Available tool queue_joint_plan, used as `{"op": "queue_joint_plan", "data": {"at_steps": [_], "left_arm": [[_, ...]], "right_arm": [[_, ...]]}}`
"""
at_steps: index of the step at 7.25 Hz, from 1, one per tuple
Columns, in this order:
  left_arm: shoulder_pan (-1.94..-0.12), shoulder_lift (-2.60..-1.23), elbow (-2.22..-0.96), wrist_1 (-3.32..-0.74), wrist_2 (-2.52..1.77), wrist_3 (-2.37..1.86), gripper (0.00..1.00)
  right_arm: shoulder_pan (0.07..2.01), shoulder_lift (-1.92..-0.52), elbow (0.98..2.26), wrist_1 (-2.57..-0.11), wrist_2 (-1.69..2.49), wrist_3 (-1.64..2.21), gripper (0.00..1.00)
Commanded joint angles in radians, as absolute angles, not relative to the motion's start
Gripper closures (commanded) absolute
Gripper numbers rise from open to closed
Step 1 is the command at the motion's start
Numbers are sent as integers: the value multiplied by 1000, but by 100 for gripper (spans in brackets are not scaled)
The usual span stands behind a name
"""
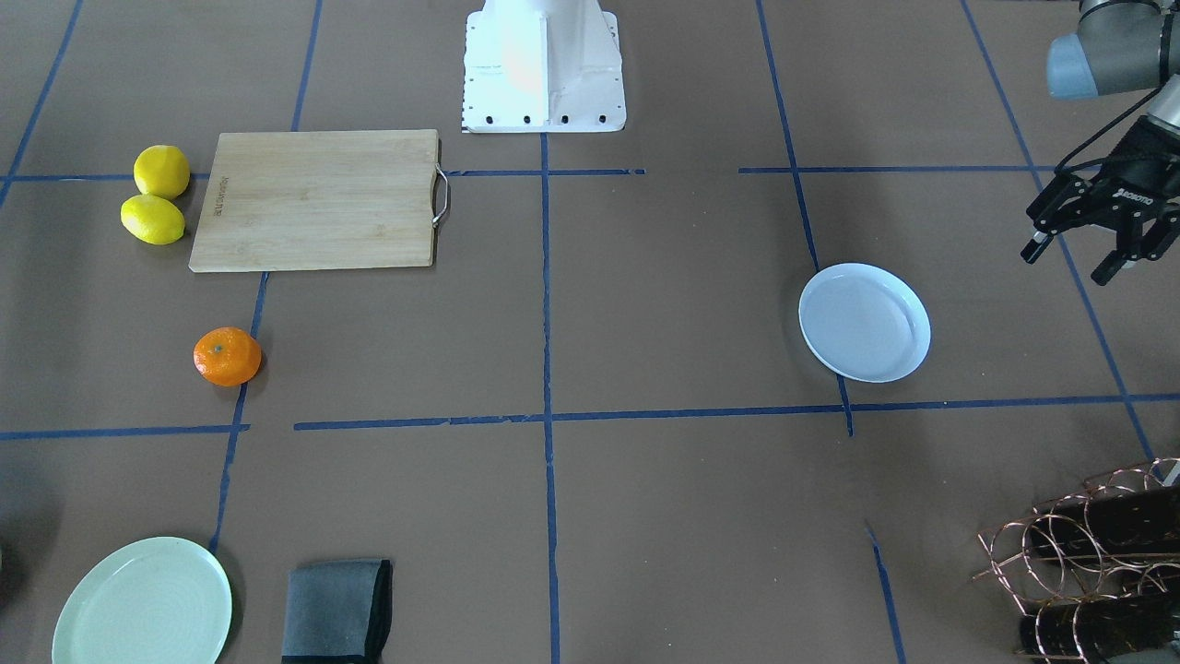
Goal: Pick orange to plate
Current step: 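Reach the left gripper to the rim of the light blue plate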
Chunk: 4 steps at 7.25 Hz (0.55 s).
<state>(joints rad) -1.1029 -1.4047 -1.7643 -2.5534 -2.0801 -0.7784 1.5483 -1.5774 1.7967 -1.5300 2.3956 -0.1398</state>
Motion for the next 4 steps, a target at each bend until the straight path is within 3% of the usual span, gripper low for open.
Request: {"op": "queue_joint_plan", "data": {"at_steps": [1, 4], "left_arm": [[-930, -1391, -1760, -2554, -1877, -1039, 22], [-758, -1393, -1697, -2615, -1713, -1221, 23]], "right_arm": [[1549, -1578, 1796, -1529, 2395, -140, 0], [1549, -1585, 1802, -1529, 2396, -140, 0]]}}
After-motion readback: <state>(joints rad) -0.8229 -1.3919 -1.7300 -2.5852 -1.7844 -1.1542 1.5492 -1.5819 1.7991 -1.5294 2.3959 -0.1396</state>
